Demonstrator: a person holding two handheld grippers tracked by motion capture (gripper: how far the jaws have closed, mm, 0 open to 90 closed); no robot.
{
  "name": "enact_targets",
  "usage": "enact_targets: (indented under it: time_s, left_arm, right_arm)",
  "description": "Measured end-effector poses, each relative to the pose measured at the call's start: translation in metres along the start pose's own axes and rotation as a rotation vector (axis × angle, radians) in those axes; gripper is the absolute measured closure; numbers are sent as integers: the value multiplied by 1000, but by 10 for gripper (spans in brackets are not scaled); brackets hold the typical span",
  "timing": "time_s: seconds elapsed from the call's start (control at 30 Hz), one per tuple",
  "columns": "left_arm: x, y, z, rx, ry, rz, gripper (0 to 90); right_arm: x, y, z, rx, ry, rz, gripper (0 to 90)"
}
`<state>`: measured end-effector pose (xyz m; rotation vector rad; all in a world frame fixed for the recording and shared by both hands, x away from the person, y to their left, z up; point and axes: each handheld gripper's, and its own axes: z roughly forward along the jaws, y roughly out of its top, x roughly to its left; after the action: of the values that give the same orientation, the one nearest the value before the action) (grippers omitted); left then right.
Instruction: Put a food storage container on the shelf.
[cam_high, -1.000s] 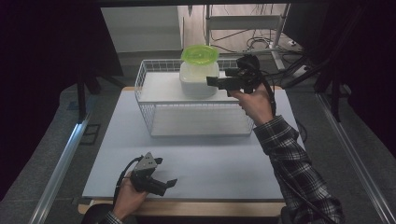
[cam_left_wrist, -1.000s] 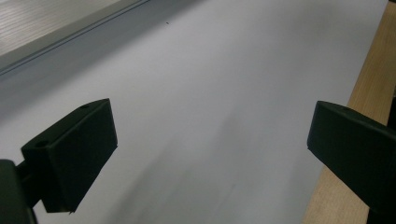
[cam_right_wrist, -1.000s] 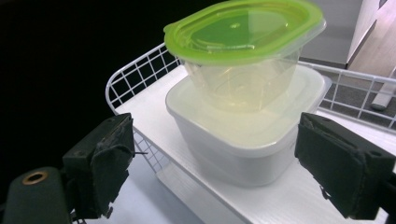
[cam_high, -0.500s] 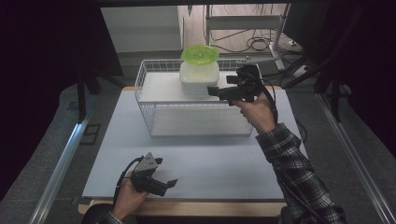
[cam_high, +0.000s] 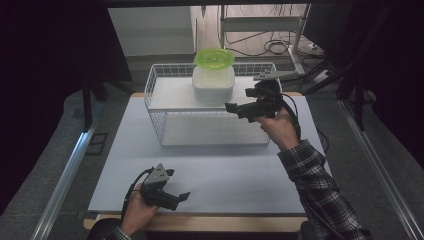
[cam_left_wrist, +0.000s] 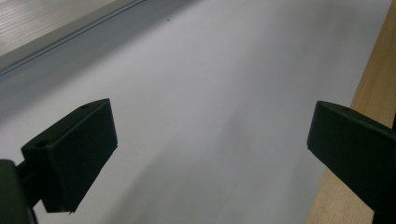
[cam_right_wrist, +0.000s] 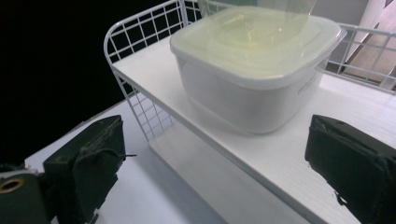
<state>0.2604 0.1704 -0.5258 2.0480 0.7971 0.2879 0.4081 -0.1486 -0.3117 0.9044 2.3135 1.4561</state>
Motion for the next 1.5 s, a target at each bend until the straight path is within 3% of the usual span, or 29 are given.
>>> enact_targets:
  time_s: [0.13,0.4,1.17,1.5]
  left_arm:
    - [0,0,0,2,1,1,14]
    - [0,0,0,4,2,3,14]
    - [-2,0,1,3,6,17,14]
    - [-2,0,1,6,6,20,14]
  right_arm:
    - [1,-7,-1,16,-8,-17,30]
    - [1,-18,-6,10,-2,-6,23]
    - [11,-59,-4,35,-54,-74,15]
    - [12,-78,-2,43,-68,-66,15]
